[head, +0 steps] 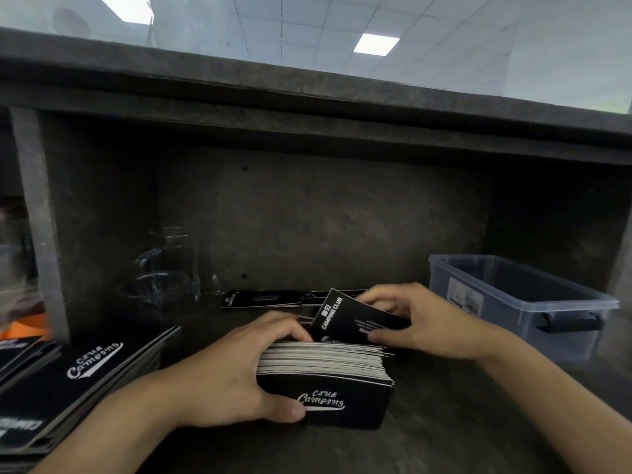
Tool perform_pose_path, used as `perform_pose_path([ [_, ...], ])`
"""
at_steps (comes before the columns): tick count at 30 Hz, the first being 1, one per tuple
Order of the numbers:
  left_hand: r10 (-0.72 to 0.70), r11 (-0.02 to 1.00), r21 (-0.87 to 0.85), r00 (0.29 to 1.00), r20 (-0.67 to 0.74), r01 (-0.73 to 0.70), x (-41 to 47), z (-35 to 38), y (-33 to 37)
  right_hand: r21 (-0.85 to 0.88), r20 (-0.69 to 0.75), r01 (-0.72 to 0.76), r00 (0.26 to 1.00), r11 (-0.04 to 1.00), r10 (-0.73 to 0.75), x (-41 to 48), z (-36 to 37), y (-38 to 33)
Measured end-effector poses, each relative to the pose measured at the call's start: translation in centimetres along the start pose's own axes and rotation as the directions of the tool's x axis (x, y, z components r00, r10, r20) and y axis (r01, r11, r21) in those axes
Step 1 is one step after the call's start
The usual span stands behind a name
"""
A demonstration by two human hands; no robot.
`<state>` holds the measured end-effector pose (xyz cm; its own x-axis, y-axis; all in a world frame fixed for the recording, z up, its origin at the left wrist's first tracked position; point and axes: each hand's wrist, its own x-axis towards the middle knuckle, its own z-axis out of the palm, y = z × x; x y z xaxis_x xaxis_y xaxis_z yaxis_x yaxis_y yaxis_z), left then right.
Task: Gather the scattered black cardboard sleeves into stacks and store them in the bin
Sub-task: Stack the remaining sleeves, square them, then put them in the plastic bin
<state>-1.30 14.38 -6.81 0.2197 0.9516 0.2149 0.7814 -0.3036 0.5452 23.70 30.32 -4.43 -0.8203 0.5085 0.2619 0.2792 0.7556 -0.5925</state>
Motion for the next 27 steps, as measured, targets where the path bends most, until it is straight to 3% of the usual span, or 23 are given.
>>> perform_pose_path([
  [3, -0.032, 0.999, 0.017, 0.999, -0.011, 0.032, -0.1, -0.1, 0.0, -0.008, -0.051, -0.018, 0.999, 1.000, 0.018, 0.1, -0.1, 0.3],
  [6, -0.092, 0.996, 0.002, 0.996, 0.003, 0.092, -0.2, 0.0, -0.2, -0.111, 0.093, 0.035, 0.995, 0.993, -0.025, 0.1, 1.2, 0.5],
  [10, -0.049, 0.999, 0.010, 0.998, 0.032, 0.049, -0.2, 0.0, -0.3, -0.075, 0.195, -0.011, 0.980, 0.997, 0.026, 0.4, 1.8, 0.3],
  [13, -0.022, 0.999, 0.050, 0.999, 0.039, 0.020, 0.2, 0.0, -0.2, -0.203, 0.115, -0.026, 0.992, 0.979, 0.051, 0.6, 1.5, 0.8],
  [16, -0.043, 0.999, 0.034, 0.999, 0.026, 0.042, 0.3, 0.1, -0.2, -0.204, 0.129, -0.071, 0.987, 0.976, 0.099, 0.1, 0.6, 1.5],
  [20, -0.054, 0.996, 0.071, 0.998, 0.023, 0.052, 0.2, 0.2, -0.4, -0.008, 0.028, -0.081, 0.996, 0.997, 0.082, -0.1, -0.1, 1.5],
  [22, -0.081, 0.995, 0.052, 0.996, 0.025, 0.080, 0.1, 0.2, -0.5, 0.195, 0.000, -0.164, 0.986, 0.967, 0.167, 0.3, 0.2, 1.5],
  [25, -0.099, 0.994, 0.057, 0.995, 0.032, 0.097, -0.1, 0.1, -0.4, 0.563, 0.191, -0.391, 0.919, 0.728, 0.345, 0.8, 1.5, 1.0],
  [27, -0.076, 0.995, 0.065, 0.997, 0.026, 0.074, -0.1, 0.2, -0.4, 0.593, 0.255, -0.476, 0.876, 0.649, 0.410, 1.1, 2.3, 0.6],
])
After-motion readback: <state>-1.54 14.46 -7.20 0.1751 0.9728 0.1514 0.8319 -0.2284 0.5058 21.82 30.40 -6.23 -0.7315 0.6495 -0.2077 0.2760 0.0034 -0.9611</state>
